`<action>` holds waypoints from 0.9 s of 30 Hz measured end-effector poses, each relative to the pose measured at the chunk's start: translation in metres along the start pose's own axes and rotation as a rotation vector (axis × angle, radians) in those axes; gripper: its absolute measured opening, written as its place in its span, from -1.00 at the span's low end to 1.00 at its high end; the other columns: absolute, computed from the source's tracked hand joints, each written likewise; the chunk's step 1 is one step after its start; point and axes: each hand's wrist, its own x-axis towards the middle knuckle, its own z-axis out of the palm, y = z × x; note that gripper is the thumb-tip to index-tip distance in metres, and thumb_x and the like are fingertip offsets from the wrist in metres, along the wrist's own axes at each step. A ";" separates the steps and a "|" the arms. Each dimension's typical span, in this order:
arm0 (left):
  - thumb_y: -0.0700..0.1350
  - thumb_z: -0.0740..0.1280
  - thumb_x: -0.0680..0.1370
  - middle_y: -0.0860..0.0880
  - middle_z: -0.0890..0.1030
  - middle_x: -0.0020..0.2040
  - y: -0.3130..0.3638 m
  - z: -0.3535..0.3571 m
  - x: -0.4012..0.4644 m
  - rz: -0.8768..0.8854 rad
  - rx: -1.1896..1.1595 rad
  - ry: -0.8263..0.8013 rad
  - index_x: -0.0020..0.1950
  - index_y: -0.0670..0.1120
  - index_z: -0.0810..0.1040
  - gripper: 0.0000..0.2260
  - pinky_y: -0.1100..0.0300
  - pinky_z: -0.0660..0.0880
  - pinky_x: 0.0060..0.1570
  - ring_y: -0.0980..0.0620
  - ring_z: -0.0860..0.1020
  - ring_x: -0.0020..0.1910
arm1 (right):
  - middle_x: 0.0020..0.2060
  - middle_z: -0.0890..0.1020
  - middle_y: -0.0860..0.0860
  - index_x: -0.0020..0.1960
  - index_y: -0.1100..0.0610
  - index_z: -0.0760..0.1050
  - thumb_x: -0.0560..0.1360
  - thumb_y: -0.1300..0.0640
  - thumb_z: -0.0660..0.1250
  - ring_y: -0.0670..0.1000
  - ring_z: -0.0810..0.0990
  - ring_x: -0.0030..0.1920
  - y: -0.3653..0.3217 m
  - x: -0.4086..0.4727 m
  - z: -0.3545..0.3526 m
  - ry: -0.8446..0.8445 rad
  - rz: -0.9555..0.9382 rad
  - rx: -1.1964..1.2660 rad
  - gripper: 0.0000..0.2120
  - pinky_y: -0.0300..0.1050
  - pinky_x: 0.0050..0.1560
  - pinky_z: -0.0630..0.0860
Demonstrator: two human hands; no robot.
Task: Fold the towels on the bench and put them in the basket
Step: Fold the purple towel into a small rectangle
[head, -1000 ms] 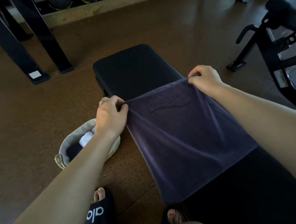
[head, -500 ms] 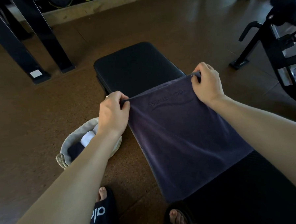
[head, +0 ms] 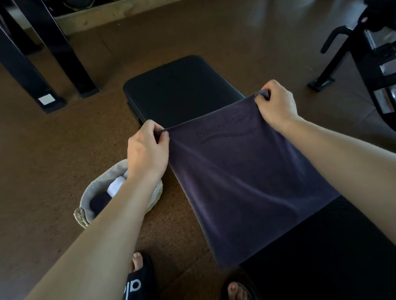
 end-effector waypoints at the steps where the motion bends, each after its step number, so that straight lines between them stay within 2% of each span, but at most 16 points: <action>1: -0.14 0.30 0.66 0.04 0.56 -0.09 -0.001 0.001 0.000 0.000 0.004 -0.003 0.04 -0.10 0.54 -0.94 0.36 0.35 -0.27 0.20 0.48 -0.18 | -0.07 0.57 -0.04 0.02 0.05 0.47 0.62 0.12 0.26 -0.14 0.47 -0.19 0.000 0.002 0.001 -0.022 0.003 -0.008 -0.97 -0.25 -0.26 0.35; 5: -0.16 0.30 0.65 -0.03 0.55 -0.03 -0.003 0.003 0.001 0.070 0.051 -0.043 0.06 -0.06 0.47 -0.97 0.27 0.40 -0.23 0.10 0.49 -0.13 | -0.08 0.56 -0.06 -0.02 0.07 0.50 0.58 0.13 0.26 -0.14 0.45 -0.17 -0.004 0.010 0.003 -0.127 0.027 -0.026 -0.94 -0.22 -0.23 0.36; 8: -0.14 0.30 0.64 -0.03 0.49 0.06 -0.005 0.003 -0.001 0.076 0.113 -0.090 0.08 -0.02 0.46 -0.94 0.35 0.29 -0.23 0.08 0.43 -0.02 | -0.08 0.56 -0.05 0.00 0.04 0.53 0.56 0.08 0.28 -0.08 0.48 -0.13 -0.010 0.018 -0.001 -0.227 0.150 0.006 -0.92 -0.13 -0.18 0.39; 12: -0.11 0.30 0.64 -0.06 0.50 0.09 -0.006 0.000 0.000 0.054 0.122 -0.088 0.08 -0.02 0.50 -0.97 0.36 0.27 -0.26 0.09 0.42 -0.02 | -0.01 0.61 0.07 -0.02 0.02 0.53 0.51 0.05 0.26 0.10 0.55 -0.03 -0.016 0.023 -0.004 -0.379 0.355 0.148 -0.90 -0.01 -0.03 0.47; 15: -0.11 0.30 0.65 -0.08 0.52 0.11 -0.003 -0.002 0.002 0.043 0.122 -0.093 0.12 -0.05 0.54 -0.92 0.37 0.26 -0.26 0.09 0.42 0.00 | 0.06 0.71 0.15 -0.02 0.06 0.62 0.42 -0.04 0.30 0.15 0.64 0.00 -0.013 0.025 -0.009 -0.514 0.504 0.194 -0.76 0.13 0.22 0.53; 17: -0.11 0.31 0.64 -0.09 0.50 0.13 0.000 -0.002 0.003 0.026 0.140 -0.108 0.16 -0.05 0.53 -0.89 0.37 0.25 -0.27 0.08 0.42 -0.01 | 0.08 0.73 0.14 0.01 0.08 0.65 0.37 -0.05 0.34 0.16 0.67 0.06 -0.010 0.027 -0.013 -0.549 0.550 0.225 -0.70 0.15 0.29 0.53; 21: -0.10 0.30 0.65 -0.10 0.48 0.13 0.003 -0.002 0.004 -0.023 0.155 -0.139 0.17 -0.05 0.51 -0.89 0.35 0.25 -0.29 0.10 0.42 -0.11 | 0.00 0.72 0.11 -0.07 0.07 0.66 0.38 0.06 0.43 0.14 0.68 0.01 -0.011 0.029 -0.015 -0.421 0.544 0.297 -0.85 0.08 0.13 0.59; 23: -0.10 0.29 0.65 -0.10 0.46 0.13 0.004 -0.002 0.005 -0.025 0.158 -0.155 0.15 -0.04 0.50 -0.91 0.34 0.26 -0.29 0.12 0.40 -0.14 | -0.10 0.70 0.07 -0.15 0.05 0.65 0.39 0.14 0.46 0.10 0.67 -0.04 -0.015 0.026 -0.015 -0.323 0.489 0.308 -0.95 0.00 0.04 0.60; 27: -0.10 0.29 0.66 -0.10 0.43 0.14 0.005 -0.004 0.005 -0.023 0.193 -0.183 0.14 -0.04 0.48 -0.91 0.31 0.26 -0.30 0.12 0.40 -0.18 | -0.18 0.64 -0.02 -0.17 0.04 0.62 0.38 0.20 0.46 -0.02 0.59 -0.14 -0.019 0.021 -0.016 -0.172 0.375 0.292 -0.92 -0.16 -0.17 0.52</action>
